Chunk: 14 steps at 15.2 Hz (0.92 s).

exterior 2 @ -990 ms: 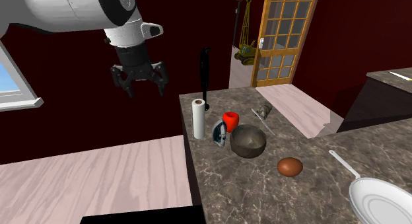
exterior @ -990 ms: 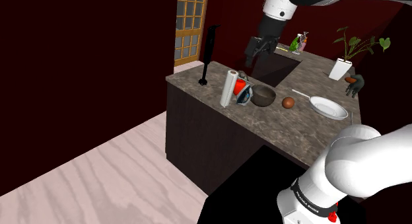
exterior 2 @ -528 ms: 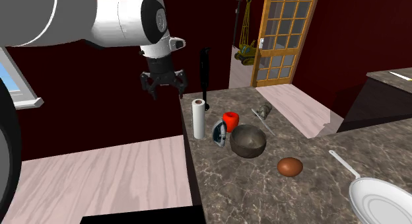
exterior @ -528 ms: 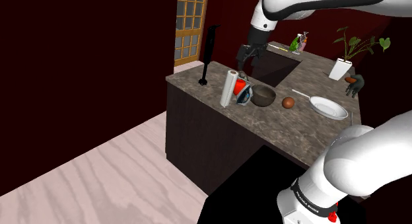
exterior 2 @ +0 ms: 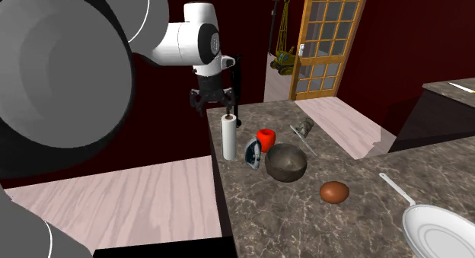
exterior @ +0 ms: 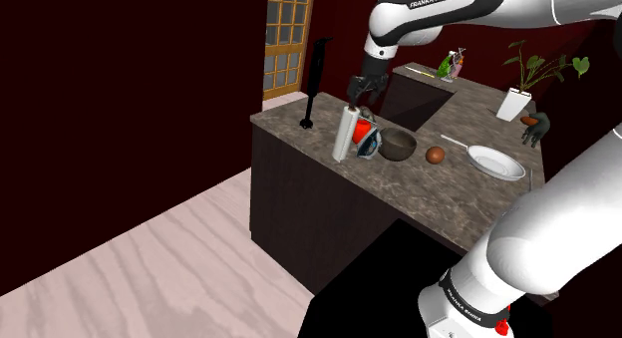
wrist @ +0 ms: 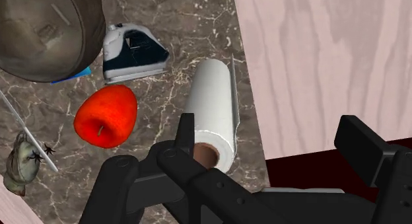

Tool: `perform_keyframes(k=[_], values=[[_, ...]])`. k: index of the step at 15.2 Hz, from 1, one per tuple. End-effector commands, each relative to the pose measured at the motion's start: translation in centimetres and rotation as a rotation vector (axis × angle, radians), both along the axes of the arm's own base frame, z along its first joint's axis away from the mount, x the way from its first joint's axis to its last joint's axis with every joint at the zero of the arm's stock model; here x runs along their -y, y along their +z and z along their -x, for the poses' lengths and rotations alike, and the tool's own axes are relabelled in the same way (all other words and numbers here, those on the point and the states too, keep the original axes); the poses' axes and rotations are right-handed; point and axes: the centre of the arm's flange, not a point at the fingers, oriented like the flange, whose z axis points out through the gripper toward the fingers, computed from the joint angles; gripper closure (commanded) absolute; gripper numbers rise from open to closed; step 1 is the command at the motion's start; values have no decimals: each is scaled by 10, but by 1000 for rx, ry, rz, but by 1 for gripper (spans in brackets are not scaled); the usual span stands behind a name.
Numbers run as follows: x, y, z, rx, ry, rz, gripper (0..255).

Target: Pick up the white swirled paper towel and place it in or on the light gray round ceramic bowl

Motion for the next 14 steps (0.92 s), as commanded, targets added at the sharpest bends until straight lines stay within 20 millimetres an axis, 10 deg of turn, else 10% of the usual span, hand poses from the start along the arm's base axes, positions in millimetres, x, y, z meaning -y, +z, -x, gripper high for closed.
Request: perform_keyframes(k=[1, 14], values=[[16, -16, -17, -6, -8, 0, 0], [48, -81, -47, -16, -24, -1, 0]])
